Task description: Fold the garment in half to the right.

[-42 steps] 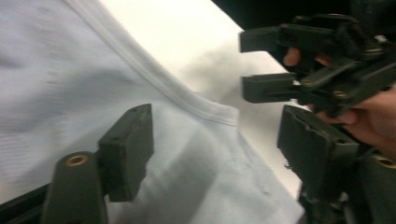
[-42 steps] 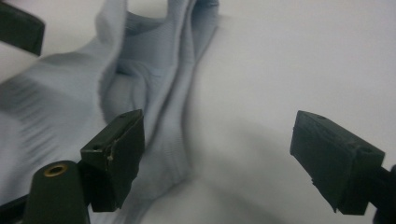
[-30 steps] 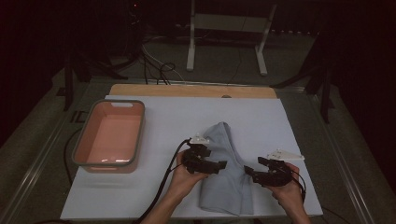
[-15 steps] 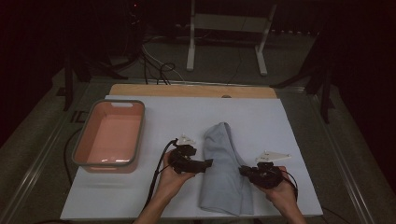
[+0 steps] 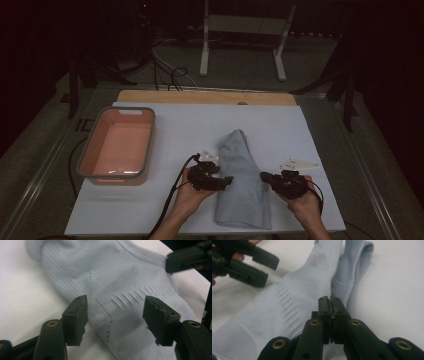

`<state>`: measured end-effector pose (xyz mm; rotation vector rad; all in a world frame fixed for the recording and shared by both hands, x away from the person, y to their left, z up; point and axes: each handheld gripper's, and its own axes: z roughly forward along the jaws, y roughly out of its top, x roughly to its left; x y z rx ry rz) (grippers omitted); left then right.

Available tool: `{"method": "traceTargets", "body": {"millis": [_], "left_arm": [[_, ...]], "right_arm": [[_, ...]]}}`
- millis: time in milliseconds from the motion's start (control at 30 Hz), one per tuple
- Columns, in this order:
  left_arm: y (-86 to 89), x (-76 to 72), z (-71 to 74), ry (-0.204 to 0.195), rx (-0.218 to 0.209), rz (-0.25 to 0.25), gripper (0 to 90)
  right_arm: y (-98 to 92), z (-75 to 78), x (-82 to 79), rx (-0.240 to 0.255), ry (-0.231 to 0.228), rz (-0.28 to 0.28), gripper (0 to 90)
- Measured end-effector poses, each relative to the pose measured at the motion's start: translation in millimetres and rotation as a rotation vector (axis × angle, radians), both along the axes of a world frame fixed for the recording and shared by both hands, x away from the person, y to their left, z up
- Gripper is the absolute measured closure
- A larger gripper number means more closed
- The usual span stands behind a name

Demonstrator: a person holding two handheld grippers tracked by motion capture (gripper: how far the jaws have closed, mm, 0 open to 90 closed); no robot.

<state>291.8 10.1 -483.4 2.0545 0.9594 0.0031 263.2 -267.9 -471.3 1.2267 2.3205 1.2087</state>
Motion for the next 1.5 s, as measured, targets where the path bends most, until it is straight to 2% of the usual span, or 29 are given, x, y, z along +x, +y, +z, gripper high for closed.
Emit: {"method": "traceTargets", "body": {"millis": [233,267,300,433,600,667,767,867,967,1033,1133,1233,1367,1500], "left_arm": [[-12.8,-3.9,-2.5,0.004,0.013,-0.032,46.8],[-17.3,-5.5,-4.3,0.001,0.034,-0.042,46.8],[-19.5,-6.1,-5.4,0.001,0.041,-0.042,47.3],[-25.4,-5.6,-10.3,0.01,0.062,-0.039,48.0],[-27.4,-5.4,-11.8,0.006,0.078,-0.038,48.1],[-26.9,-5.1,-11.6,0.006,0.081,-0.039,47.7],[-26.9,-4.9,-12.1,0.006,0.081,-0.036,46.9],[-27.2,-4.9,-12.4,0.008,0.08,-0.034,46.6],[-25.7,-4.5,-12.1,0.011,0.072,-0.033,45.8],[-24.8,-4.5,-11.7,0.013,0.064,-0.03,44.6],[-14.8,-3.2,-7.0,0.013,0.018,-0.019,42.4],[-3.2,-1.0,-4.2,-0.001,0.03,0.015,42.6],[10.9,4.4,-6.5,0.021,0.044,0.052,43.0],[14.2,8.5,-12.2,0.049,0.031,0.06,43.1]], "right_arm": [[-4.7,0.5,2.1,-0.024,-0.014,-0.032,87.9],[-5.2,0.0,2.4,-0.033,-0.015,-0.035,87.9],[-5.1,-1.6,2.9,-0.052,-0.017,-0.043,87.9],[-4.9,-3.7,3.1,-0.068,-0.003,-0.048,85.8],[-5.8,-4.7,-3.2,-0.07,0.021,-0.064,57.1],[-7.2,-5.0,-7.0,-0.073,0.033,-0.084,50.9],[-10.0,-7.1,-12.8,-0.059,0.064,-0.099,47.0],[-7.8,-11.7,-18.8,-0.07,0.1,-0.098,47.4],[-4.7,-16.4,-18.8,-0.105,0.118,-0.103,50.6],[-3.9,-17.8,-17.9,-0.107,0.126,-0.1,52.2],[-1.1,-21.9,-15.1,-0.131,0.144,-0.097,56.4],[-0.4,-24.8,-12.8,-0.146,0.16,-0.098,58.3],[1.4,-29.6,-10.4,-0.169,0.189,-0.095,61.5],[2.5,-31.4,-8.6,-0.18,0.211,-0.087,67.1]]}}
